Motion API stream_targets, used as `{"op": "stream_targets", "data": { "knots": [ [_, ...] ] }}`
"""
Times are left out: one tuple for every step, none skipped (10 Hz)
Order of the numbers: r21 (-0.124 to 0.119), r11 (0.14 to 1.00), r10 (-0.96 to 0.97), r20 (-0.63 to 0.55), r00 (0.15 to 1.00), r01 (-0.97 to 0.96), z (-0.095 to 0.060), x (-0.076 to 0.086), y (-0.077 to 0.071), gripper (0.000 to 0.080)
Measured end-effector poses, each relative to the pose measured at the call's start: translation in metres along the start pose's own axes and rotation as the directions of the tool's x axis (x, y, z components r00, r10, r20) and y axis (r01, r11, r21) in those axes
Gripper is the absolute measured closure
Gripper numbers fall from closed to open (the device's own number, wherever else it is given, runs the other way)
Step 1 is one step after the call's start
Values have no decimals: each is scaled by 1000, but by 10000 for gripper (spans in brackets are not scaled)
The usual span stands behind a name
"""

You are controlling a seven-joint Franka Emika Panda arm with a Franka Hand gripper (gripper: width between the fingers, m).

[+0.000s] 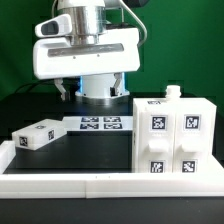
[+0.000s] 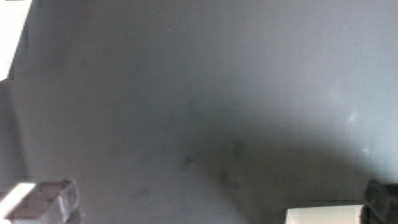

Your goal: Assemble cabinet

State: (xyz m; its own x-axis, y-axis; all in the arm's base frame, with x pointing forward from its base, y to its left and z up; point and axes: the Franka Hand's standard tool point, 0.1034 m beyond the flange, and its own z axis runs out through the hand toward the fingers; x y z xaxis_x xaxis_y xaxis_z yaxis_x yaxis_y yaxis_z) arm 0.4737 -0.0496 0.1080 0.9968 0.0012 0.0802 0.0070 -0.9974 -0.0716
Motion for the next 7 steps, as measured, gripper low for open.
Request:
{"op": "stream_targets", "data": {
  "knots": [
    [-3,999,38,5,999,-38,0,-2,3,2],
    [-21,994,110,14,994,-109,0,-8,14,2],
    [-41,988,147,24,989,-146,2,-15,21,2],
    [-58,980,193,34,981,-191,6,-22,30,2],
    [-61,980,191,34,981,-189,9,-26,42,2],
    [-46,987,153,26,988,-152,12,-30,61,2],
    [-47,983,180,26,983,-178,12,-31,63,2]
  ]
}}
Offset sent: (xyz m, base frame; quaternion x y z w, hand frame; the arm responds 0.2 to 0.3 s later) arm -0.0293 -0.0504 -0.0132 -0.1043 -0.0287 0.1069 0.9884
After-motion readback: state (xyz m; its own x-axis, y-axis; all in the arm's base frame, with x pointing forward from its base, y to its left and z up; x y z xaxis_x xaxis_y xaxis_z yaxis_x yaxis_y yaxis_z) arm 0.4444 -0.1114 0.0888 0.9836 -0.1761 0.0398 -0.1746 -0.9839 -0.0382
